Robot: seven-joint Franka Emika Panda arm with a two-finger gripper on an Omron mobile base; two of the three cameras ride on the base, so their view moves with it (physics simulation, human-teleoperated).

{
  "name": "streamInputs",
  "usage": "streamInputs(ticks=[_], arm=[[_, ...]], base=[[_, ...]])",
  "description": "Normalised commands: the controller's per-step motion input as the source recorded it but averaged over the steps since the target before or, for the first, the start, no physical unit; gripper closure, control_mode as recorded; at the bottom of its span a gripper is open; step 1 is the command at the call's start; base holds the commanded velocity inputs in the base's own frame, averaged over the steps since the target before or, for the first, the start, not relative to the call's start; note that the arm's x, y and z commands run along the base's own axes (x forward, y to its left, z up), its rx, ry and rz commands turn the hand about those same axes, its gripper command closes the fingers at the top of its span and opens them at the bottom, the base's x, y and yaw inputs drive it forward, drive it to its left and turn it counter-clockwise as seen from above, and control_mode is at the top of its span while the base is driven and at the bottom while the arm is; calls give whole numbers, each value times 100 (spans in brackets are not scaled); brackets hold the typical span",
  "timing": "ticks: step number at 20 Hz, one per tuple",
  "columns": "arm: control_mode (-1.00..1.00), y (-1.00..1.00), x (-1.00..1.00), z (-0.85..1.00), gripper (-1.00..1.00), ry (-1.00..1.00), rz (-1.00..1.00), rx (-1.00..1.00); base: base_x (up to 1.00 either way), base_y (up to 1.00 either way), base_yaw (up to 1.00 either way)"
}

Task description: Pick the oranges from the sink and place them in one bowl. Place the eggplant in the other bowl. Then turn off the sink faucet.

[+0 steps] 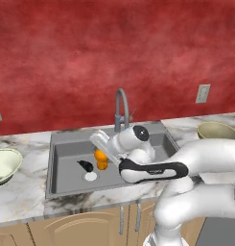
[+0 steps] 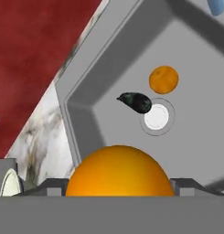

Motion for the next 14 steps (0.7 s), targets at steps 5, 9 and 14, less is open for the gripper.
streamInputs(ticks=[5, 9, 14], arm=[[-100, -29, -37, 100, 100, 14, 0, 0], [-100, -41, -63, 92, 100, -2, -3, 2], [-100, -81, -63, 20, 100, -6, -13, 12]], base=[[0, 0, 0], [0, 0, 0], [0, 0, 0]])
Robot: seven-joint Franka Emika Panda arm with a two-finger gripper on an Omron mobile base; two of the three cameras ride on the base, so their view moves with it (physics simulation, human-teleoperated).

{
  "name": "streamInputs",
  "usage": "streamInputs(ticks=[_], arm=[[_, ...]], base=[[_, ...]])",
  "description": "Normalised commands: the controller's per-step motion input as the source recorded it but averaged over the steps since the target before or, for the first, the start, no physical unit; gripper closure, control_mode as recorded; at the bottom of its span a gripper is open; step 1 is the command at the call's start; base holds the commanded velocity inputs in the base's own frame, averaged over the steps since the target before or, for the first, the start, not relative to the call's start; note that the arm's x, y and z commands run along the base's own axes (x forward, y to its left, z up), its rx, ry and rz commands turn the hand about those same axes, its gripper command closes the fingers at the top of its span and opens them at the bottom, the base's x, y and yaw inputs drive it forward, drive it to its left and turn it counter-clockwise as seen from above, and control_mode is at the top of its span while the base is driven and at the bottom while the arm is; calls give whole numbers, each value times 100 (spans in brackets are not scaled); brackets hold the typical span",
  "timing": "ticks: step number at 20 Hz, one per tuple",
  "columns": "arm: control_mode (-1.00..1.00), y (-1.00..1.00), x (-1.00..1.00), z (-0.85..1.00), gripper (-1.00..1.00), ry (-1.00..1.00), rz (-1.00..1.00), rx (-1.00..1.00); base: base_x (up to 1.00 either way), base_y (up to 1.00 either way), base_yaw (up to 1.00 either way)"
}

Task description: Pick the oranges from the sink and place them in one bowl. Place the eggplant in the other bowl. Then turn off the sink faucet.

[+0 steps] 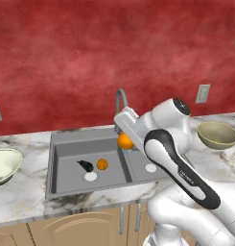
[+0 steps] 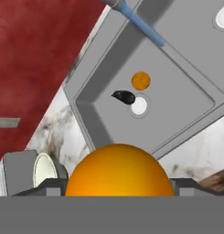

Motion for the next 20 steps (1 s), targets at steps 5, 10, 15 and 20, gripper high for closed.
streamInputs(ticks=[5, 10, 15, 20], arm=[[-100, -100, -6, -4, 100, -3, -15, 15], [-100, -98, 0, 5, 100, -8, -1, 28], [-100, -95, 0, 14, 100, 0, 0, 34], [-100, -94, 0, 0, 100, 0, 0, 32]], base=[[0, 0, 0], [0, 0, 0], [0, 0, 0], [0, 0, 0]])
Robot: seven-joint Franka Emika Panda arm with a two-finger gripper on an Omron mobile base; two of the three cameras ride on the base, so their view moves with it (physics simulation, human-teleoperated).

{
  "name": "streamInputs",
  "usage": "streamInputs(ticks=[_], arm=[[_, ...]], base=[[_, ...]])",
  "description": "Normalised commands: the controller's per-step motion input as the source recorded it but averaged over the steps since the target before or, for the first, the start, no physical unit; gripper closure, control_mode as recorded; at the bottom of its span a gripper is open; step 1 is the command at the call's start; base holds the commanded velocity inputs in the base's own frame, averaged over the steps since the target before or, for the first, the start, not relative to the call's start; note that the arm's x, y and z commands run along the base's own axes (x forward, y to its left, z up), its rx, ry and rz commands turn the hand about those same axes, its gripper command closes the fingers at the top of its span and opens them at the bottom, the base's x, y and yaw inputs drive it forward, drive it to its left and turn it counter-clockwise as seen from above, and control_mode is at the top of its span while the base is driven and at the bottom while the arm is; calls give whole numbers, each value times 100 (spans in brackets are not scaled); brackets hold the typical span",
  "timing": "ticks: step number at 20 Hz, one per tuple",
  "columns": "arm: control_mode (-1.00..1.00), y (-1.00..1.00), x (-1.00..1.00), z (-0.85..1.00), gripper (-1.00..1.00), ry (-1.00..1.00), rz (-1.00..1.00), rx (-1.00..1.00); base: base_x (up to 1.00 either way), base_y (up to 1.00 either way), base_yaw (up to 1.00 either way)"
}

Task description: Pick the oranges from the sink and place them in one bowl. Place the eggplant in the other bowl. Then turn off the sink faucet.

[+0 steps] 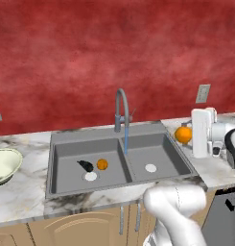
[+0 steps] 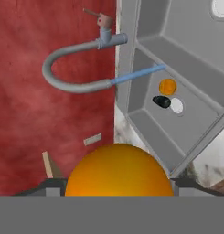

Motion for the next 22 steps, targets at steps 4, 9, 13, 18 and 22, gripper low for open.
streamInputs(ticks=[4, 9, 13, 18, 22], arm=[[-100, -63, 1, 0, 100, 3, 0, 24], [-100, -56, 9, 4, 100, 23, 0, 21], [-100, -50, 16, 15, 100, 31, 0, 17], [-100, -49, 21, 12, 100, 37, 0, 13], [-100, -62, 19, 0, 100, 24, 0, 14]], base=[[0, 0, 0], [0, 0, 0], [0, 0, 0], [0, 0, 0], [0, 0, 0]])
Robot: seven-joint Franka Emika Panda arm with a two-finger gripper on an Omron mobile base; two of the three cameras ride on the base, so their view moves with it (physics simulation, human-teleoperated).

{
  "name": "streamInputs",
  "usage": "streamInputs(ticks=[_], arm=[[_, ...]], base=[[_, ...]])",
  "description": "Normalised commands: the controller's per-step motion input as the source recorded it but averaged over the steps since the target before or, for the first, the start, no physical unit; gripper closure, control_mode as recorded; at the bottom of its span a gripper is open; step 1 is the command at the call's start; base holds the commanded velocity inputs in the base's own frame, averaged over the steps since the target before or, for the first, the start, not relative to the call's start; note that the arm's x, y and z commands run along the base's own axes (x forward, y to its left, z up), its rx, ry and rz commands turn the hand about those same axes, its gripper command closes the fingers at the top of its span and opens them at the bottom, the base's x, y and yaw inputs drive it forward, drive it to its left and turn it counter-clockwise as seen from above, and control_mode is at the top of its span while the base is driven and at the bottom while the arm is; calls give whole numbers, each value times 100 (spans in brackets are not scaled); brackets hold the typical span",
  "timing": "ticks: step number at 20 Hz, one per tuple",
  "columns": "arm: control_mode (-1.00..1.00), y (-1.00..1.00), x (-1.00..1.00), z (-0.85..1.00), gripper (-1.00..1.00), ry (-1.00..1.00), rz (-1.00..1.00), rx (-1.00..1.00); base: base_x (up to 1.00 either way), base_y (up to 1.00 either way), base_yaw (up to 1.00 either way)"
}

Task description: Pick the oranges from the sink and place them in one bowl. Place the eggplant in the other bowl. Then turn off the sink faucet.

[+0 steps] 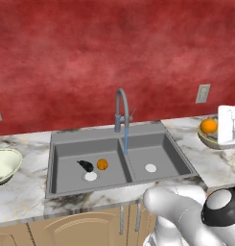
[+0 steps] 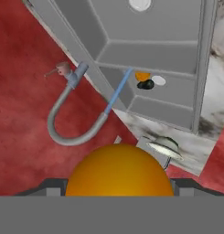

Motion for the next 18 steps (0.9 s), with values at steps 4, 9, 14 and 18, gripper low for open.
streamInputs(ticks=[4, 9, 14, 18], arm=[[-100, -65, 19, 0, 100, 19, 0, 17], [-100, -51, 19, 0, 100, 18, 0, 12], [-100, -43, 22, -6, 100, 19, 0, 6], [-100, -43, 20, -17, 100, 19, 0, 3]], base=[[0, 0, 0], [0, 0, 0], [0, 0, 0], [0, 0, 0]])
